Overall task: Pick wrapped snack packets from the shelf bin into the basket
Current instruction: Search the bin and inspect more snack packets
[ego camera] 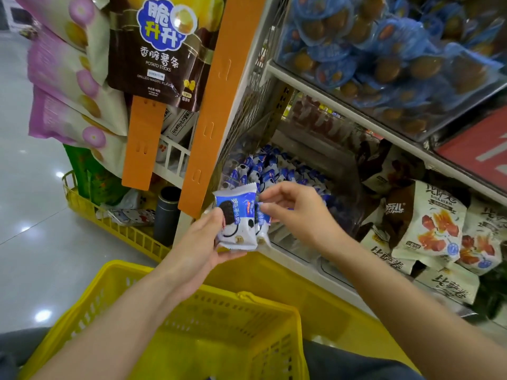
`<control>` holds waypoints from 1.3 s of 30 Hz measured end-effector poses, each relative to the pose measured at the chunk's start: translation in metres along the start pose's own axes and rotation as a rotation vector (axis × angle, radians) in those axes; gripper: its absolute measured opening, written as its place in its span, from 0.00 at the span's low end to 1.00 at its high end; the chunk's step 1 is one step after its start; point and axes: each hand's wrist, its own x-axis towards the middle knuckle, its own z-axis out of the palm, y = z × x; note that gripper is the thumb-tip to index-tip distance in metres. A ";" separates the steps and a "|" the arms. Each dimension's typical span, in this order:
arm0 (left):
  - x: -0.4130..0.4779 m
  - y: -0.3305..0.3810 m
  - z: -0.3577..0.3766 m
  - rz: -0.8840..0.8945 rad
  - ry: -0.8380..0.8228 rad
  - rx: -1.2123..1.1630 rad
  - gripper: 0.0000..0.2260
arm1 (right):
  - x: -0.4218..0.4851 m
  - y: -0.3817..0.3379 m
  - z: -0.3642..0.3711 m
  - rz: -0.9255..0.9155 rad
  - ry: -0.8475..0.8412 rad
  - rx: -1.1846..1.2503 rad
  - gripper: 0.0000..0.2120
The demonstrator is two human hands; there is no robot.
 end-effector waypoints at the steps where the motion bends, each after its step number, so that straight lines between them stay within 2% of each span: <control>1: -0.001 -0.001 0.000 -0.025 -0.016 -0.025 0.15 | -0.001 0.000 0.005 -0.002 -0.012 0.002 0.04; 4: -0.004 0.000 -0.001 -0.074 -0.042 -0.063 0.18 | -0.003 -0.002 0.012 0.049 -0.040 0.057 0.03; 9: -0.003 -0.001 -0.001 -0.094 -0.057 -0.015 0.19 | -0.011 -0.003 0.016 0.097 -0.123 -0.052 0.11; 12: -0.003 -0.001 0.000 -0.108 -0.059 -0.009 0.19 | -0.011 -0.002 0.017 0.151 -0.116 -0.001 0.16; 15: -0.003 0.002 0.003 -0.119 -0.081 -0.079 0.21 | -0.011 -0.004 0.013 0.153 -0.079 0.096 0.13; 17: -0.002 0.003 0.004 -0.119 -0.076 -0.164 0.21 | -0.011 -0.006 0.009 0.162 -0.050 0.187 0.10; 20: 0.000 0.005 0.003 -0.099 -0.012 -0.157 0.17 | -0.007 -0.009 0.000 0.141 0.018 0.317 0.05; 24: 0.003 0.007 -0.001 -0.105 0.074 -0.167 0.17 | 0.016 -0.005 -0.026 0.126 0.313 0.432 0.05; 26: 0.004 0.007 0.000 -0.082 0.085 -0.164 0.16 | 0.037 0.009 -0.038 0.145 0.470 0.271 0.07; 29: 0.004 0.007 0.000 -0.063 0.124 -0.142 0.14 | 0.069 0.033 -0.040 0.209 0.531 -0.033 0.14; 34: 0.006 0.008 -0.002 -0.053 0.168 -0.114 0.08 | 0.097 0.062 -0.025 0.268 0.421 -0.265 0.16; 39: 0.007 0.011 -0.001 -0.051 0.167 -0.074 0.10 | 0.108 0.070 -0.023 0.416 0.220 -0.370 0.13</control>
